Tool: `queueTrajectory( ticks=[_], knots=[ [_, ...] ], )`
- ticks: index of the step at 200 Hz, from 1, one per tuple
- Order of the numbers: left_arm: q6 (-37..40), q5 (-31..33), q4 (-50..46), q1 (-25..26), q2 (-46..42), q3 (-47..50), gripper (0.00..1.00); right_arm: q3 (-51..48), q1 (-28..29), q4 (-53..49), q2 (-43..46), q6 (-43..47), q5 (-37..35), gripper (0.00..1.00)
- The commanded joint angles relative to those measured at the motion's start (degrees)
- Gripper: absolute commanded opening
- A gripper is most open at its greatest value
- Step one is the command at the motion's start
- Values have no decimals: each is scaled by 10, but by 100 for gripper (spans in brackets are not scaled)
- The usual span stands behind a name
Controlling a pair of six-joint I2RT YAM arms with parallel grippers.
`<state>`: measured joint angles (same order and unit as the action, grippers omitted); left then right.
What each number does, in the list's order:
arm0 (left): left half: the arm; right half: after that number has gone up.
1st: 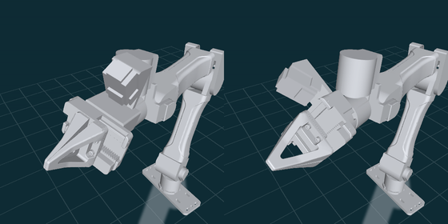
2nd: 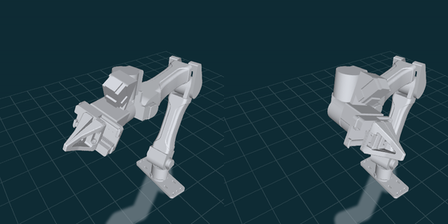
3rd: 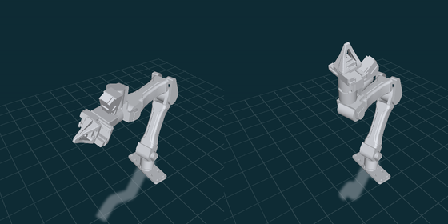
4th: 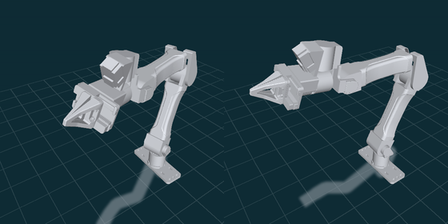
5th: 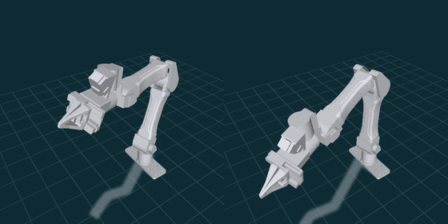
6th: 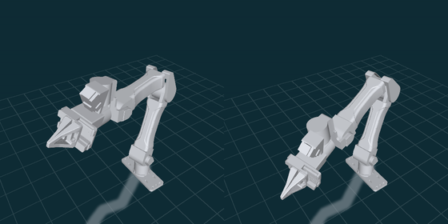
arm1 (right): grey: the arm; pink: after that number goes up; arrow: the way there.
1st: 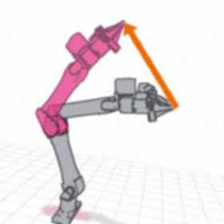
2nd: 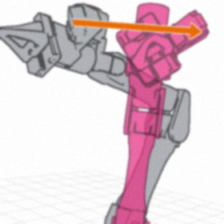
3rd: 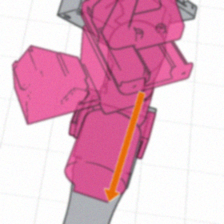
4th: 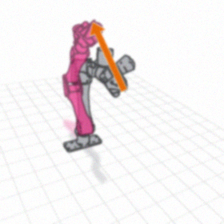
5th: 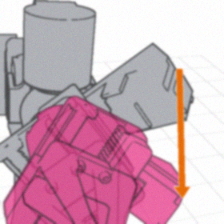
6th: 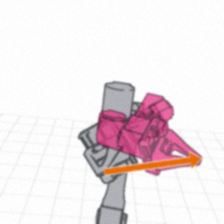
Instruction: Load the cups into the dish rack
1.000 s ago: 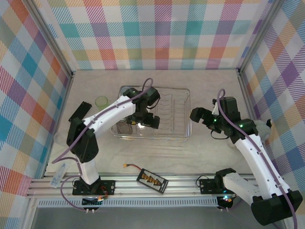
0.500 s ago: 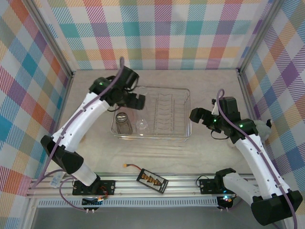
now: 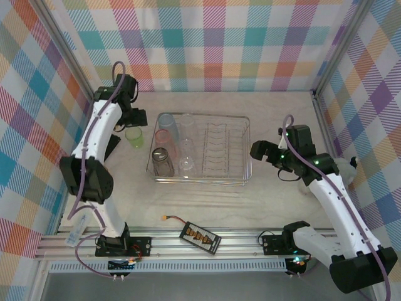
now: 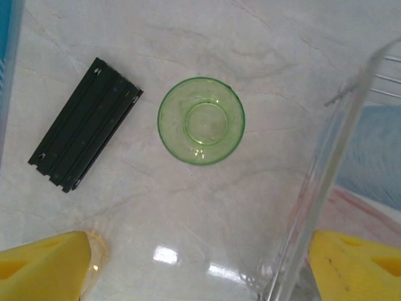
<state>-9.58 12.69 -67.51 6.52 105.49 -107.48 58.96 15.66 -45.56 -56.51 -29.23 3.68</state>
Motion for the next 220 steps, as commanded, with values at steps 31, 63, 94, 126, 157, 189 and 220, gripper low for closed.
queueTrajectory(
  ticks=[31,63,94,126,157,189,220],
  knots=[
    [-8,-60,23,-4,97,-44,79,24,-1,-8,-16,11,-12,99],
    [-14,-49,39,-4,142,-56,72,48,-1,-29,-27,27,-27,99],
    [-36,-23,37,-6,177,-74,63,45,-1,-36,-21,28,-39,99],
    [-48,-33,42,-7,195,-77,55,38,-1,-40,-22,25,-42,99],
    [-47,-37,39,-8,209,-85,50,37,-1,-35,-25,26,-39,99],
    [-49,-30,37,-11,220,-91,44,38,-1,-41,-33,22,-44,99],
    [-50,-28,34,-12,225,-93,37,36,-1,-49,-35,21,-49,99]
  ],
)
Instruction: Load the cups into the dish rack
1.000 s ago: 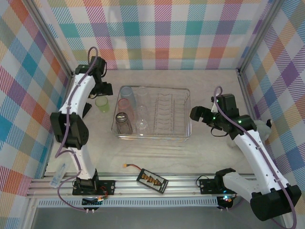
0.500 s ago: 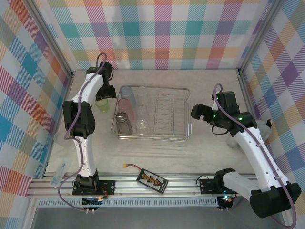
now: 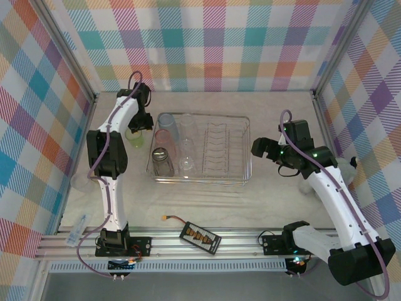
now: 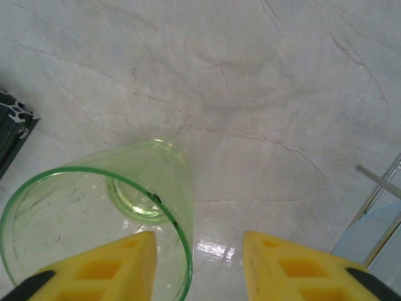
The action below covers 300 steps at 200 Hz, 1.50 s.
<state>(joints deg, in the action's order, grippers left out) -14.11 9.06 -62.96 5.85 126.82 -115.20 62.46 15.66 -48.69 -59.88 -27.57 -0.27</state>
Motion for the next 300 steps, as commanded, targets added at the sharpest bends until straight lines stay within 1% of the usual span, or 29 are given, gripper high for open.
queueTrajectory(
  ticks=[1,17,108,118,136,172,204,216,227,239,252,262,276,291,300],
  knots=[
    [-5,8,-11,-5,11,-15,37,1,-1,-18,-2,4,-10,99],
    [-4,7,-10,-5,11,-16,34,-1,-1,-18,2,4,-12,99],
    [9,17,-20,-6,31,-12,31,-6,-1,-24,13,5,-16,99],
    [9,20,-21,-6,31,-10,28,-7,-1,-25,14,5,-15,99],
    [11,22,-17,-6,24,-1,21,-9,-1,-25,17,4,-15,99],
    [18,37,-19,-5,-7,15,0,-9,-1,-19,19,3,-9,99],
    [19,37,-16,-6,-88,70,0,-19,-2,-9,37,3,-7,99],
    [21,16,-8,-7,-133,96,0,-25,-1,-5,51,-2,-28,99],
    [34,-24,7,-7,-180,122,0,-35,-1,8,71,-4,-48,99],
    [51,-63,24,-7,-230,148,0,-54,-1,38,99,2,-52,99],
    [58,-83,39,-7,-275,167,0,-67,-1,60,123,3,-50,99],
    [66,-102,48,-6,-301,173,0,-65,-2,64,128,12,-29,99],
    [75,-153,68,-7,-337,178,0,-43,-4,44,110,28,11,99],
    [76,-232,104,-7,-373,184,0,6,-15,-12,52,56,81,99],
    [60,-292,143,-6,-396,192,0,40,-25,-55,8,67,117,99]
  ],
)
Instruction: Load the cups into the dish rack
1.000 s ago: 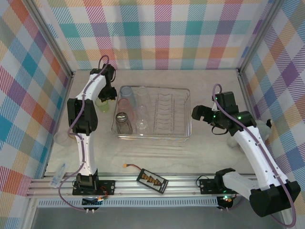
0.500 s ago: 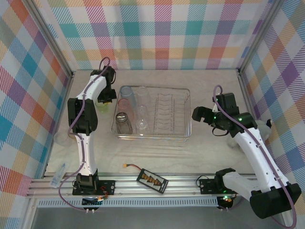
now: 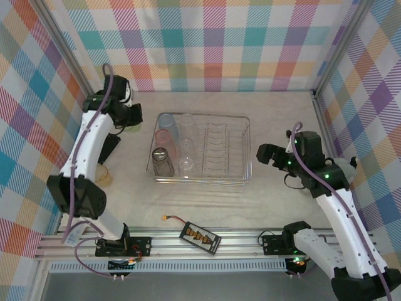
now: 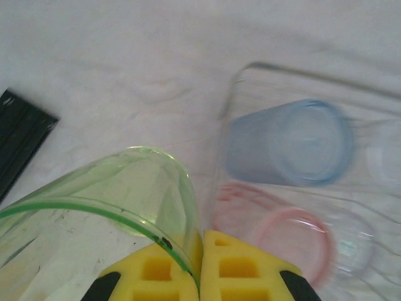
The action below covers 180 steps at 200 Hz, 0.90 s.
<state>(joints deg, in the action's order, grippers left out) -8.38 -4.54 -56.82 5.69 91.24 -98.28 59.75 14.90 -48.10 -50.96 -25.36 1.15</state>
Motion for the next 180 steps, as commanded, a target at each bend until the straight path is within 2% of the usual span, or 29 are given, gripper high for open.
queueTrajectory(
  ticks=[1,13,25,46,60,76,101,122,180],
  knots=[
    [0,-163,87,-4,-43,24,0,71,-19,-65,-87,47,107,99],
    [-45,-241,167,-4,-72,51,0,95,-33,-88,-127,65,171,99],
    [-116,-329,282,-3,-92,90,0,99,-42,-67,-134,68,230,99],
    [-290,-464,557,6,-100,162,0,103,-57,3,-131,39,340,99],
    [-389,-501,728,22,-95,197,0,117,-59,42,-142,7,398,99],
    [-457,-526,855,46,-78,208,0,131,-59,93,-155,-41,451,96],
    [-525,-534,964,88,-45,201,0,149,-59,168,-173,-105,497,93],
    [-567,-537,1029,121,-16,189,0,165,-58,214,-182,-135,509,93],
    [-567,-551,1030,187,20,164,0,235,-57,246,-222,-130,521,97]
  ],
)
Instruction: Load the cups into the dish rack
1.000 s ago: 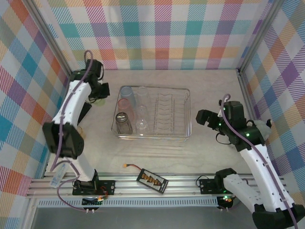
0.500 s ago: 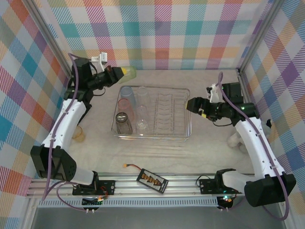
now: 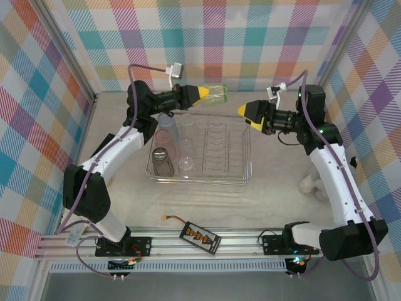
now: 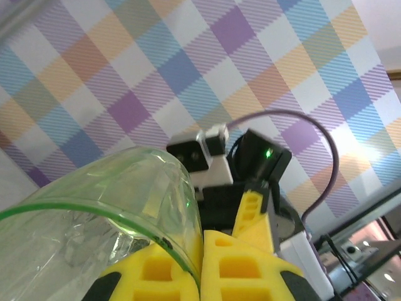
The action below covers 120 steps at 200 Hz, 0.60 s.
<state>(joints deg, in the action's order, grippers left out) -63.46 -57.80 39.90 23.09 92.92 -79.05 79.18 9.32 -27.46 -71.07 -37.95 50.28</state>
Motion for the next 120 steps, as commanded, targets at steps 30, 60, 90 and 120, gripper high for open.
queueTrajectory(
  ticks=[30,60,90,120],
  knots=[
    [-9,-23,50,26,5,-27,0,71,0,50,-49,-12,35,98],
    [27,-22,2,38,3,-32,0,95,16,51,-76,-12,47,96],
    [35,-21,-8,44,6,-32,0,117,36,24,-102,9,37,95],
    [35,-23,-5,44,5,-30,0,115,41,30,-117,4,37,93]
  ],
)
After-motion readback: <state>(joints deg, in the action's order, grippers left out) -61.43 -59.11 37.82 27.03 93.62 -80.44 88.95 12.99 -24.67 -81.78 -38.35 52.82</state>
